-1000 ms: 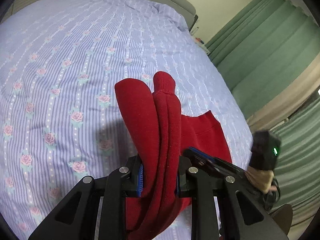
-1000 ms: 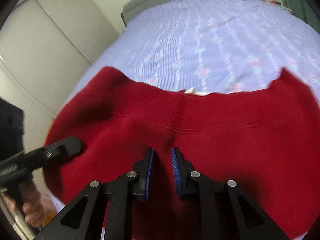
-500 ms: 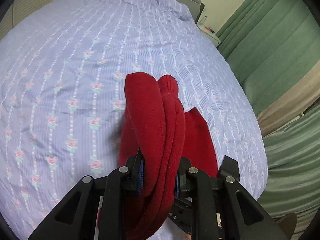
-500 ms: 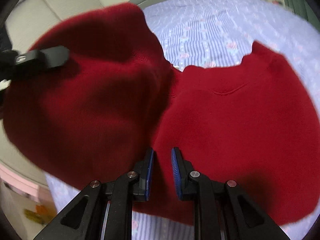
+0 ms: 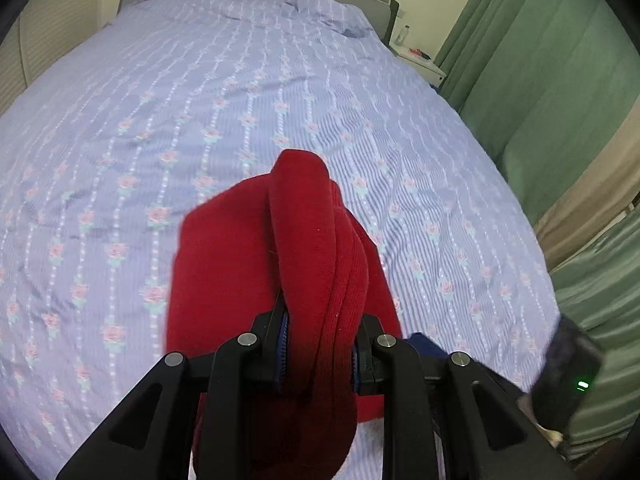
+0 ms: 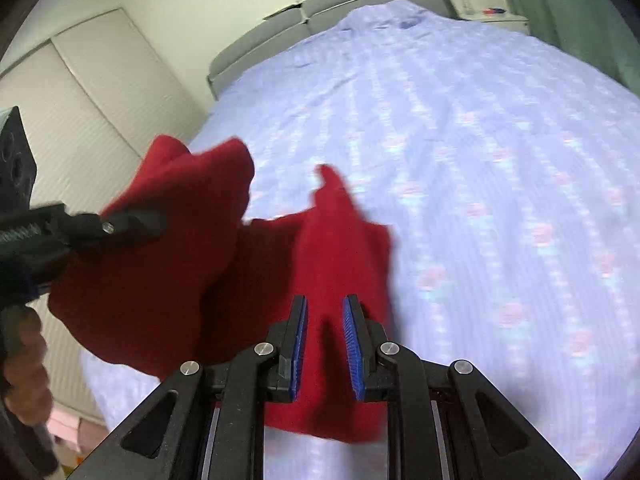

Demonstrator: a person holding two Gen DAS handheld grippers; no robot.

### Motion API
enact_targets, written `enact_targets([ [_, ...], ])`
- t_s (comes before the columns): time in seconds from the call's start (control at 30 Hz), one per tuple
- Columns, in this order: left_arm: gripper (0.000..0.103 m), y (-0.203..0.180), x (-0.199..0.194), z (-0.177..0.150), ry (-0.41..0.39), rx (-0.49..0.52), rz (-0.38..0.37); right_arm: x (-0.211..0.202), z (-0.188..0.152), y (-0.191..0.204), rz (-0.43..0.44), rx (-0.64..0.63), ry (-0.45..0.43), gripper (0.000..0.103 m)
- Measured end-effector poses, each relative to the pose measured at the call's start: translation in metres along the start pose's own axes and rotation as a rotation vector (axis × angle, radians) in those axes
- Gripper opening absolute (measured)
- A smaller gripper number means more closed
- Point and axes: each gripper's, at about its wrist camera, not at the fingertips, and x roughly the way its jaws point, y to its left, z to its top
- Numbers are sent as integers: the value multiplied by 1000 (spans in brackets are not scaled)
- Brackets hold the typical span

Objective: Fold small clothes
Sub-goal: 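Fold the gripped side over the sweatshirt body and open both grippers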

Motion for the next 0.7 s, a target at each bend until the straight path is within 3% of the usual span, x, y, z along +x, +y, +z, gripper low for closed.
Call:
enact_targets([
  [0.27,25,-37,39,-24,7,43,-17,-29,-2,-24,-93,-43,-14,21],
  [0.43,28,-33,51,-35,-3,35,-53,-39,-11,-30,-97,-31,-33,21],
  [0.5,41,-30,54,-35,-5,28,-82,-45,-16,-31,-107,-38,-38,21],
  [0.57,59,-28,57,-34,17,20,-173,-41,-13,-31,-119,-46,-41,21],
  [0.6,62,-27,60,-32,55,13,-232,-43,-14,-31,-124,-50,-39,21],
  [0.7,71,-30,54,-28,55,20,-260,-50,-18,-30,-144,-45,-40,21],
])
